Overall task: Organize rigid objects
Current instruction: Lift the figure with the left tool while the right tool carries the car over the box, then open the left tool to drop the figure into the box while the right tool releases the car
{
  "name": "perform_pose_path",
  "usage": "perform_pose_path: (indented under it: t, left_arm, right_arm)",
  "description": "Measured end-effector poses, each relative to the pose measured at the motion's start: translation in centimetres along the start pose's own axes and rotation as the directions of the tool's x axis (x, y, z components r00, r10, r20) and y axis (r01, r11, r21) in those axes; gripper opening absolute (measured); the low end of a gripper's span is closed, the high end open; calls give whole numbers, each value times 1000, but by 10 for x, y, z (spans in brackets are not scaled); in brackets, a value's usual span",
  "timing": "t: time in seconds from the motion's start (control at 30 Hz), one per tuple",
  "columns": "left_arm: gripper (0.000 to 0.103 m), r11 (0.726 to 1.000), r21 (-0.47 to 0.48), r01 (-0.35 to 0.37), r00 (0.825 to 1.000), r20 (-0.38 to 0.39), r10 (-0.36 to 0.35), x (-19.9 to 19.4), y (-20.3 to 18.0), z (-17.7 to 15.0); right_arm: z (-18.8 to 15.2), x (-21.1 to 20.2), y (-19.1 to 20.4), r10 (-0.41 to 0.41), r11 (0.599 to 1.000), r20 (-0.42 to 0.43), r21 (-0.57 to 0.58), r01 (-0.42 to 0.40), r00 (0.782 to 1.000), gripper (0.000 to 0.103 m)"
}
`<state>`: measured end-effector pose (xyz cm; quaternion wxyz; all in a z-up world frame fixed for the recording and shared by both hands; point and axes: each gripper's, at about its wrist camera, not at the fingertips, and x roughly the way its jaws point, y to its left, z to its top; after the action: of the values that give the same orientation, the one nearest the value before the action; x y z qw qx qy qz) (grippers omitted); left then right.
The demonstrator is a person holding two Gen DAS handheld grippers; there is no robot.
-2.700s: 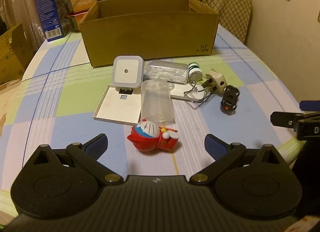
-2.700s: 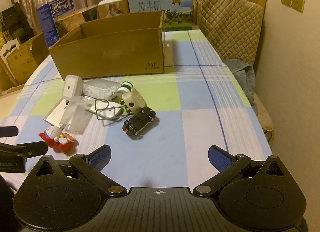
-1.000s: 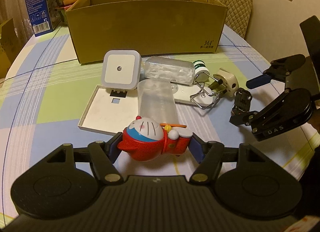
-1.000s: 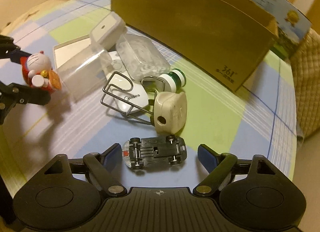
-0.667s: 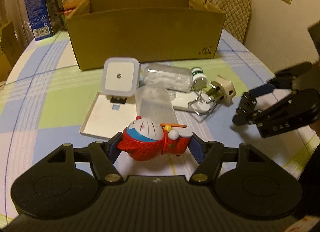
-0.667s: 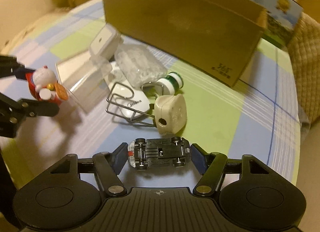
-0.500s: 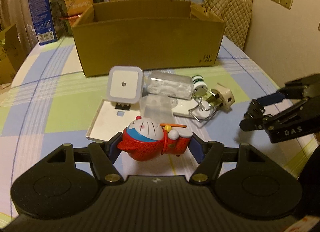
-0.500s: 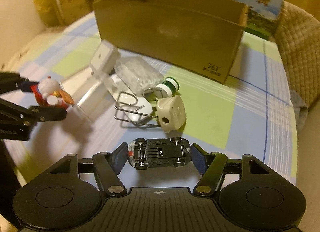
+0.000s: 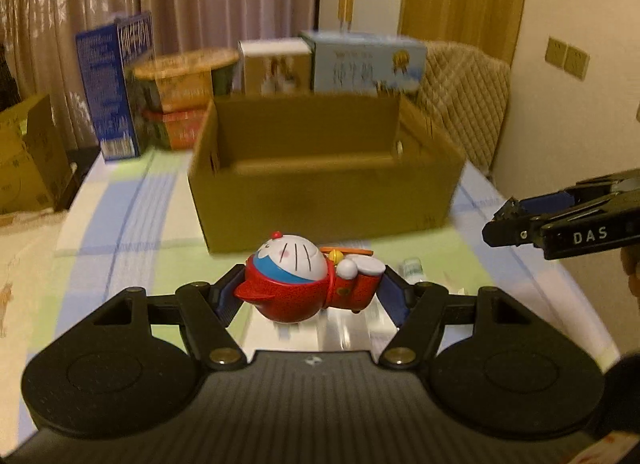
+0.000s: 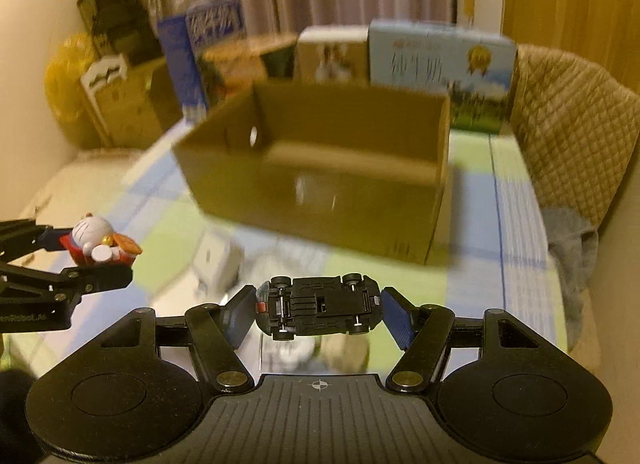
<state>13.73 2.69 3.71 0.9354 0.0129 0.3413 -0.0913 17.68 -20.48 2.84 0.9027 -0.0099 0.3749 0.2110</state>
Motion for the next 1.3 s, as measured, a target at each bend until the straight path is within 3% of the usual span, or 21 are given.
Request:
perform_pose_path:
  t: [0.27,0.43,0.63,0.83,1.03,1.07,1.13,1.23,1.3]
  left_arm:
    - [65,1000,11,19,998,57,-20,45,29,92]
    - [65,999,-15,44,999,31,-44,95,43,125]
    - [65,999,-13,45,998,-49,-46,152,50,128]
    - [65,999,-19,43,994,-98,-45,185,53,120]
    - [67,999,-15,48,993,-108,-50,199,51,119]
    - [77,999,-10,48,994,-102,-49,200,50,120]
    - [84,1000,7,27,996,-88,-26,198,48,122]
    - [84,1000,3,17,998,-68,-17,189,51,125]
    - [84,1000,-10,2,999,-48,-2,180,54,125]
  right_arm:
    - [88,40,-16,-49,998,84,37,46,995,64]
    - [119,88,-36,-63,993,31,102,60,998,64]
    - [117,138,-47,-71,990,-64,117,78,995,64]
    - [108,159,-52,-59,990,-95,124,70,994,64]
    - [107,171,-55,-53,988,-107,139,68,993,64]
    - [107,173,-57,-51,987,-106,148,67,993,64]
    - [109,174,-59,-54,985,-86,159,67,995,65]
    - [112,169,-67,-31,974,-51,223,42,998,79]
    - [115,160,-69,-27,972,-20,235,31,999,80]
